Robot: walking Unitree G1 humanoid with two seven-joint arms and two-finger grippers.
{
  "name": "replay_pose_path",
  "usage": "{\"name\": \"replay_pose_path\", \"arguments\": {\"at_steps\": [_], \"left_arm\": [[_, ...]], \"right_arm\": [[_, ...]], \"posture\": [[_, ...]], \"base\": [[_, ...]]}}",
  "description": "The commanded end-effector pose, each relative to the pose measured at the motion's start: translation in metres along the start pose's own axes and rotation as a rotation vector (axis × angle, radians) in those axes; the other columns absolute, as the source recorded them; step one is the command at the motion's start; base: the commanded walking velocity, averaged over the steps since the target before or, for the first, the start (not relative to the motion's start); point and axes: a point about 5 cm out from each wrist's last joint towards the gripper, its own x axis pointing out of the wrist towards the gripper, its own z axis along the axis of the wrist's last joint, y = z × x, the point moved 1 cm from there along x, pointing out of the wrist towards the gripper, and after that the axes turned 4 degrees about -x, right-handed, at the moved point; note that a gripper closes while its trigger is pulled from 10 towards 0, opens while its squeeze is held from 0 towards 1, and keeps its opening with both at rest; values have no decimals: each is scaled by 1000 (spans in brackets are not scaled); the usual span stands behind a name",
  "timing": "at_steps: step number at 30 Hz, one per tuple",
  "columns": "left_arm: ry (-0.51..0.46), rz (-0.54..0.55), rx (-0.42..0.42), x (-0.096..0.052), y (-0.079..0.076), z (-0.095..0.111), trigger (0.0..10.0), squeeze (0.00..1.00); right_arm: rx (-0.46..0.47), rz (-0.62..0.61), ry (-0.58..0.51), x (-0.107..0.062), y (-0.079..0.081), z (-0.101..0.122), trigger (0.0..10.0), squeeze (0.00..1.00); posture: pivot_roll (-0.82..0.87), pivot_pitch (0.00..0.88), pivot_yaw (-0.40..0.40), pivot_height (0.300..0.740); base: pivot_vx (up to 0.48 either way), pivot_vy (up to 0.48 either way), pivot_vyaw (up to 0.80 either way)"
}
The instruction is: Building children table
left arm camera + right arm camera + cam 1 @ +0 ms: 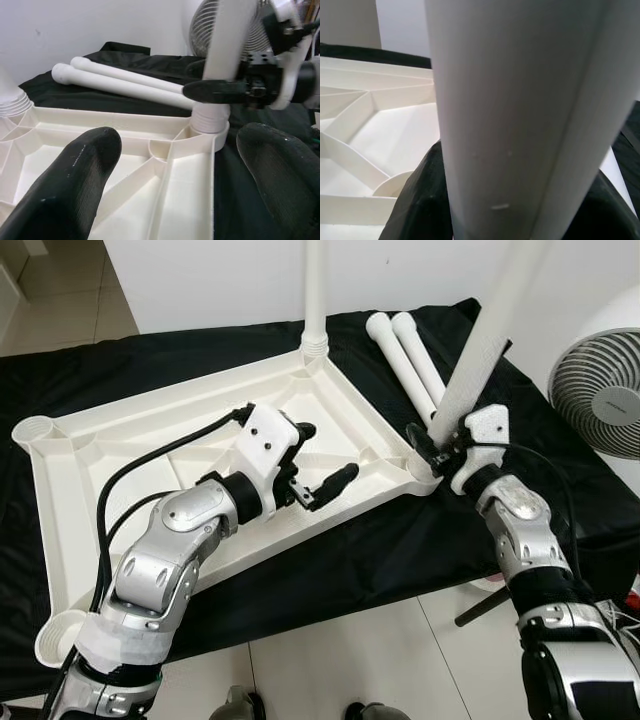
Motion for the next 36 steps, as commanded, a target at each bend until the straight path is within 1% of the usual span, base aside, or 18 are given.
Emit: {"name": "replay_pose_path", "arguments": {"at_steps": [1,3,5,7,10,15,16,19,21,27,28,30,31,32,34,35,36], "left_arm": [[9,15,-12,0,0,-2,10000,0],[9,14,-12,0,0,-2,10000,0],[10,11,-11,0,0,-2,10000,0],[9,10,-11,0,0,-1,10000,0],[9,9,-9,0,1,-1,10000,0],[9,7,-8,1,1,-1,10000,0],[8,8,-9,1,1,-1,10000,0],[8,7,-8,1,1,-1,10000,0],[8,8,-10,1,0,-1,10000,0],[8,8,-9,1,0,-1,10000,0],[7,8,-9,1,0,-1,10000,0],[7,8,-9,1,0,-1,10000,0],[6,9,-8,1,0,-1,10000,0],[6,9,-8,1,0,-1,10000,0],[6,12,-6,0,0,-1,10000,0],[6,12,-6,0,0,-1,10000,0],[6,13,-5,0,0,-1,10000,0]], "right_arm": [[137,73,257,-28,31,-63,10000,0],[130,55,273,-30,30,-65,10000,0],[145,47,256,-34,31,-66,10000,0],[179,54,235,-37,32,-66,10000,0],[165,26,255,-39,30,-70,10000,0],[260,-72,276,-43,21,-77,10000,0],[258,-85,297,-42,19,-78,10000,0],[271,-95,312,-41,17,-78,10000,0],[269,-99,349,-37,13,-78,10000,0],[267,-92,379,-32,10,-76,10000,0],[250,-89,392,-29,8,-75,10000,0],[250,-89,392,-29,8,-75,10000,0],[228,-75,413,-27,7,-74,10000,0],[228,-75,413,-27,7,-74,10000,0],[228,-56,467,-24,6,-77,10000,0],[228,-56,467,-24,6,-77,10000,0],[224,-56,489,-23,4,-78,10000,0]], "posture": [[-69,155,57,740],[-71,159,61,740],[-73,160,65,740],[-73,160,65,740],[-73,160,67,740],[-72,159,65,740],[-71,159,66,740],[-71,159,66,740],[-73,160,65,740],[-72,156,63,740],[-71,153,60,740],[-71,153,60,740],[-70,151,58,740],[-70,151,58,740],[-68,146,55,740],[-68,146,55,740],[-68,145,54,740]], "base": [[0,0,0],[0,0,0],[0,0,0],[0,0,0],[0,0,0],[0,0,0],[0,0,0],[0,0,0],[0,0,0],[0,0,0],[0,0,0],[0,0,0],[0,0,0],[0,0,0],[0,0,0],[0,0,0],[0,0,0]]}}
